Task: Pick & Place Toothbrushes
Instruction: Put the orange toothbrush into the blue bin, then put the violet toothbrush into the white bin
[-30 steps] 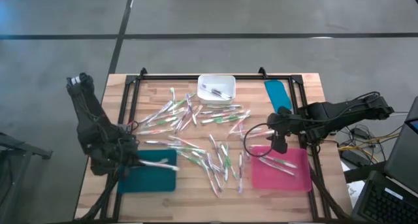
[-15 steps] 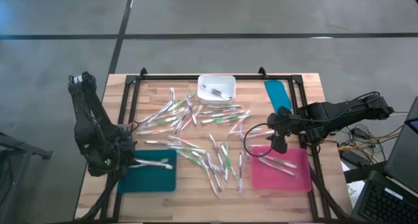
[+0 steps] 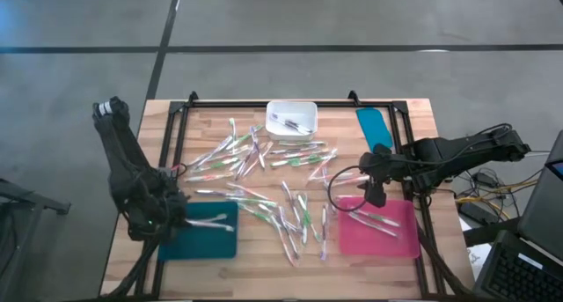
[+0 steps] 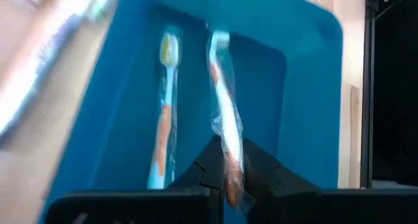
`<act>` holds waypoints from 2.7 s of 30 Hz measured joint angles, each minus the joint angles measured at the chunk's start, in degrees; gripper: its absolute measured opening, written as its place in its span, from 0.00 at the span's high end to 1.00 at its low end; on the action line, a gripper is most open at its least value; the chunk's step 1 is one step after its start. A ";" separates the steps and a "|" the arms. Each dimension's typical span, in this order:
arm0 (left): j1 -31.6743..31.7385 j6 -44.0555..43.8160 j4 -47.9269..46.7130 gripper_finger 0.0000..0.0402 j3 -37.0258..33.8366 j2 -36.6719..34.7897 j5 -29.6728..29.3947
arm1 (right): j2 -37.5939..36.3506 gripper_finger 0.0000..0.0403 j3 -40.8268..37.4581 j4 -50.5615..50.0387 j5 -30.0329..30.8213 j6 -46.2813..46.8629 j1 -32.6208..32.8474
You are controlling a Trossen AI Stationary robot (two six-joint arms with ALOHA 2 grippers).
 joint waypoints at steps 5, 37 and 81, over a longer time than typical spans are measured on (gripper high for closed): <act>0.00 -5.64 3.79 0.94 -4.16 0.03 5.28 | 0.00 0.37 0.00 -0.02 0.00 0.00 0.00; 0.04 -11.51 4.10 0.82 -5.94 0.06 10.54 | 0.00 0.35 0.00 0.39 0.02 -0.87 -0.02; 0.52 -15.46 10.49 0.73 -2.84 -6.89 -60.82 | 0.00 0.43 0.00 1.31 0.02 -1.40 0.00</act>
